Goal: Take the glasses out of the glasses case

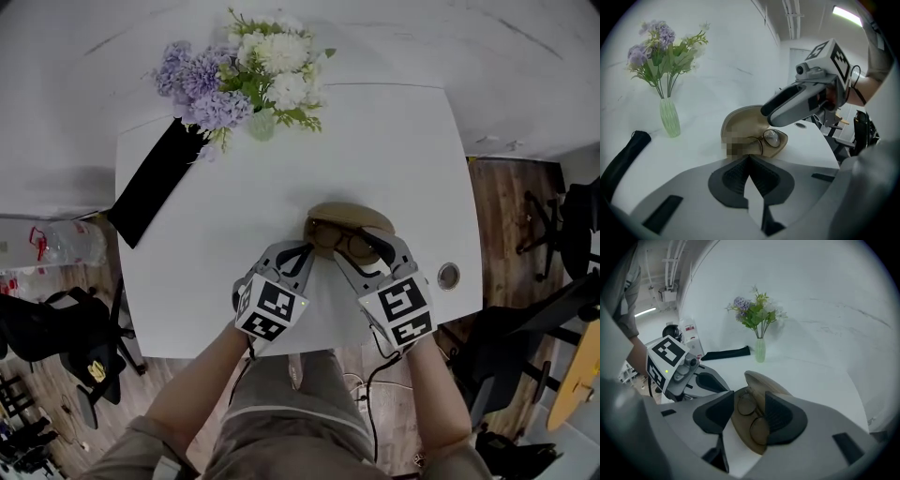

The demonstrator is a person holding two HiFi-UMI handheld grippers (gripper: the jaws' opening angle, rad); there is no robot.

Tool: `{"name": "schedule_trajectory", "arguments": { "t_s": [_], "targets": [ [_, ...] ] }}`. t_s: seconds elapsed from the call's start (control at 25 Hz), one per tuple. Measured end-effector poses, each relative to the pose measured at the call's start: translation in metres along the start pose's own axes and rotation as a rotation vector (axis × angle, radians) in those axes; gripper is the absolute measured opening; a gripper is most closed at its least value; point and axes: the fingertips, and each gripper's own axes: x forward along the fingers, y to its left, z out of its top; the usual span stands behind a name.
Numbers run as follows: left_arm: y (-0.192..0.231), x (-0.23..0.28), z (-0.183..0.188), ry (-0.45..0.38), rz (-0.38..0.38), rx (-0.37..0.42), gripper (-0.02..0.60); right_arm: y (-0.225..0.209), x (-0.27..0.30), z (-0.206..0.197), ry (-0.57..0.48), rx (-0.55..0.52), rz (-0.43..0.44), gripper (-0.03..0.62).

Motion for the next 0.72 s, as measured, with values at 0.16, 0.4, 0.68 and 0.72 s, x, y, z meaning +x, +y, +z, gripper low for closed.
{"name": "schedule_trajectory", "arguments": {
  "t_s": [0.16,0.4,0.68,0.72],
  "targets": [
    [0.001,0.0,0.001,-0.003,-0.003,-0.004,0.014,-0.001,0.011,-0.005,0.154,-0.125,0.084,0.218],
    [-0.001,0.0,0.001,-0.018,-0.01,-0.033,0.014,-0.003,0.027,-0.026,0.369,-0.31,0.18,0.178],
    [0.0,0.0,0.002,-0.025,-0.011,-0.027,0.014,-0.001,0.039,-0.048,0.512,-0.404,0.232,0.178],
    [-0.001,0.0,0.002,-0.024,-0.012,-0.022,0.014,-0.002,0.04,-0.052,0.532,-0.421,0.231,0.178]
  ]
}}
